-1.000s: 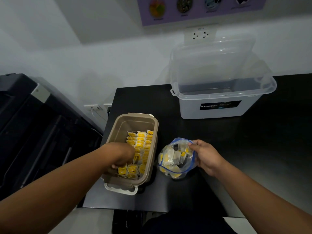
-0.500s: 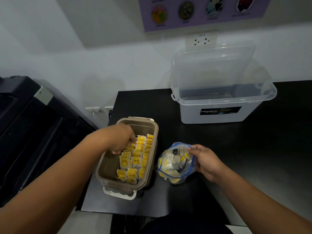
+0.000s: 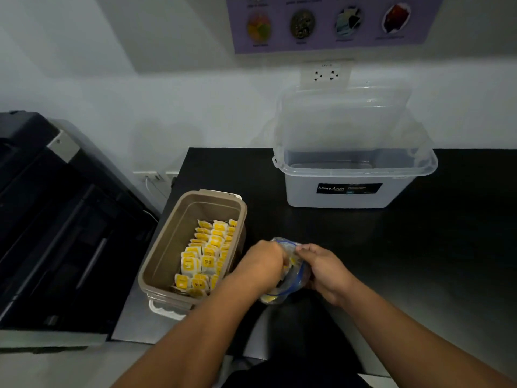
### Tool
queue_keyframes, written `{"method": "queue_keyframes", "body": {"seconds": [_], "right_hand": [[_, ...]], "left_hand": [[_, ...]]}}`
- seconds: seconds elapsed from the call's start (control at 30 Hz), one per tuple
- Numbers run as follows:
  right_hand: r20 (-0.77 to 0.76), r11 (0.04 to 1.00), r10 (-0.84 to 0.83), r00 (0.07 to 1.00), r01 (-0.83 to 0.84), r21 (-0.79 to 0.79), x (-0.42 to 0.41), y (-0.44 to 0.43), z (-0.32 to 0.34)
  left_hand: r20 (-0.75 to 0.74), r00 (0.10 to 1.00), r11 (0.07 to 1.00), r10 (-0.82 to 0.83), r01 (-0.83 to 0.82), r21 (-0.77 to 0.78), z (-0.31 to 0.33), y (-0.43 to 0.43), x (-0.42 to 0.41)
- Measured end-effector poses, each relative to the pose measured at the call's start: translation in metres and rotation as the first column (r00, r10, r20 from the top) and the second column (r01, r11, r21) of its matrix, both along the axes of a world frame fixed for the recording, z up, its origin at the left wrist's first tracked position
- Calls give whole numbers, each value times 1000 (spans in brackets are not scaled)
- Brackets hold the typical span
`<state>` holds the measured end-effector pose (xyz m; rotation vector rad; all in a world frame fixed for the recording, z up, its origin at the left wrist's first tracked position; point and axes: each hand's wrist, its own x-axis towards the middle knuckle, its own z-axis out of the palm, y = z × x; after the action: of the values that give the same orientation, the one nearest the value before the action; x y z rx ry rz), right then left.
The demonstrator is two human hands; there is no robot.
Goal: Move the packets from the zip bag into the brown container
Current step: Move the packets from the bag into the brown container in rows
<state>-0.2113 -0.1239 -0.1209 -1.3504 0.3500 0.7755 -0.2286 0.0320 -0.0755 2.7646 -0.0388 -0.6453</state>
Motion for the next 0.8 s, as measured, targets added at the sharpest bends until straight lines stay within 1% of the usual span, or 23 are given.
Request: {"method": "queue_keyframes", "body": {"seconds": [0.1,0.17,0.4,0.5,0.6,0.7,0.8], "right_hand": [[-11,1000,19,1000,-20,-15,0,-3,0],[-23,999,44,999,-45,-30,2,-6,1],[-27,993,100,995,-101,-61,1,-10,1],[-33,989,125,992,-128,-75,3,-12,3],[-21,982,160,987,-161,-98,5,-14,5],[5,973,188,982,-186,-135,3,-13,9],[23,967,201,979,-194,-167,1,-10,12]], "left_hand": [[48,999,992,14,-19,122,-30,-8,-6],[78,997,987,-1,-11,161,-40,-11,-8],[200,977,978,71,-108,180,-53,-20,-17],[170,983,977,74,-106,187,-52,-23,-16],[83,994,979,71,-85,187,-50,-24,-15],[62,987,967,147,-157,202,-50,-24,-12],[-21,979,952,203,-192,237,-50,-25,-9]]}}
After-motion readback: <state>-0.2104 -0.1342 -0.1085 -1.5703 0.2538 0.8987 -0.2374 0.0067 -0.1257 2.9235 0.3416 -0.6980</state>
